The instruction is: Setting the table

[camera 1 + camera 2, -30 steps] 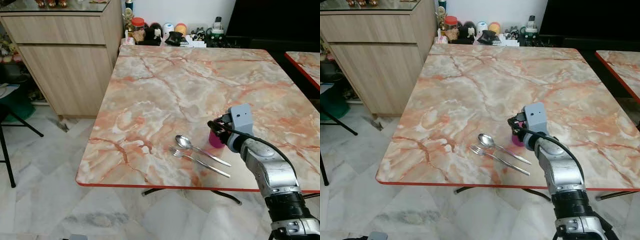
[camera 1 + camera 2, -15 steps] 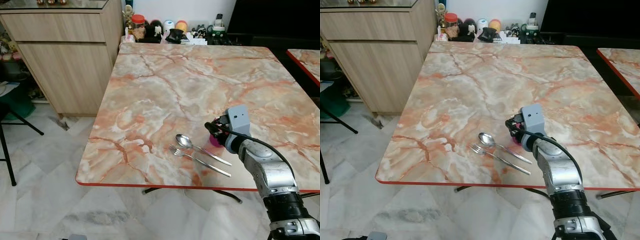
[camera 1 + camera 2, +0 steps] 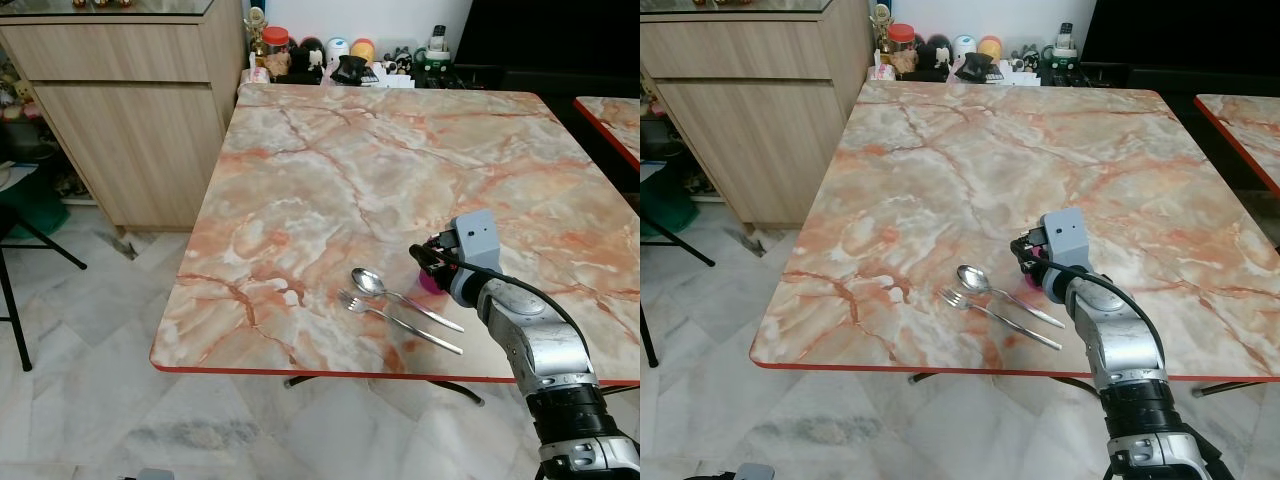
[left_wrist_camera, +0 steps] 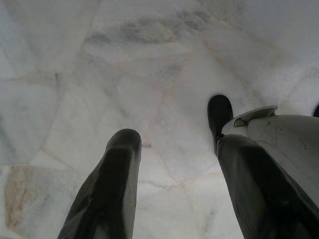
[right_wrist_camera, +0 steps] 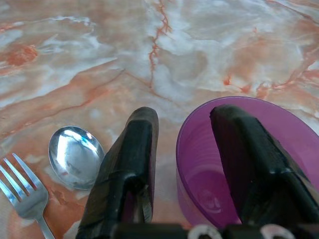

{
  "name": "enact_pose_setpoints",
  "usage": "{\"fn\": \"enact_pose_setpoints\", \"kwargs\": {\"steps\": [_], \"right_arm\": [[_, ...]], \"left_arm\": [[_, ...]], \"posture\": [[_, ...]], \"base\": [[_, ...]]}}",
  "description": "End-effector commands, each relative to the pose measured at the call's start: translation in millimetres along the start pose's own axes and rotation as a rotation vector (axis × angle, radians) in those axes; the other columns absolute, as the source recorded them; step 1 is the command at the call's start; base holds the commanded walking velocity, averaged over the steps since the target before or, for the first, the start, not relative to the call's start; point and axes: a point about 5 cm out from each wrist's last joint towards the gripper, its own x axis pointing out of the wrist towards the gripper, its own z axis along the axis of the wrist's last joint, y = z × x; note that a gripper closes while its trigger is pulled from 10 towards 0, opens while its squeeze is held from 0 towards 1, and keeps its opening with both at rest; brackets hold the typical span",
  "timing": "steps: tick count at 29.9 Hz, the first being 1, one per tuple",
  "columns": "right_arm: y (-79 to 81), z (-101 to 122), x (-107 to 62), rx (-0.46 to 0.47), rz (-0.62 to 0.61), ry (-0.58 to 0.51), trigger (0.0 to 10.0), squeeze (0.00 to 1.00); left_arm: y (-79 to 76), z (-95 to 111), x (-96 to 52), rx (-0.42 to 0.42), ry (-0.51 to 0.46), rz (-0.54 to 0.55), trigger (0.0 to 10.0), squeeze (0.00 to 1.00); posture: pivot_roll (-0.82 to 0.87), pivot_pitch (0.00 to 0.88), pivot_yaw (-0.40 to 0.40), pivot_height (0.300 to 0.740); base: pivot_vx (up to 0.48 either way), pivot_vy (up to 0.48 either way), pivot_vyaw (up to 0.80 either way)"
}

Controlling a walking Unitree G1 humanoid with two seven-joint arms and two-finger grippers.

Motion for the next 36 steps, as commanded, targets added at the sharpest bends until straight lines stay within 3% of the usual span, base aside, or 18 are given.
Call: {"fn": "enact_pose_setpoints", "kwargs": {"steps": [1,36], "right_arm": [[0.8,-1.1,0.3,0.001,0.002,0.008,10.0,0.0],[6.6,-0.6,1.2,0.008,0.004,0.005,10.0,0.0]], "left_arm": [[1.8,-12.7,-3.1,0.019,0.044,-0.005,10.0,0.0],[1.9,-12.9,-3.1,0.021,0.047,-0.005,10.0,0.0]], "posture": [[0.03,0.177,-0.013,0.74],[0.03,0.179,-0.013,0.74]], "base": [[0.0,0.0,0.0],[0.0,0.0,0.0]]}}
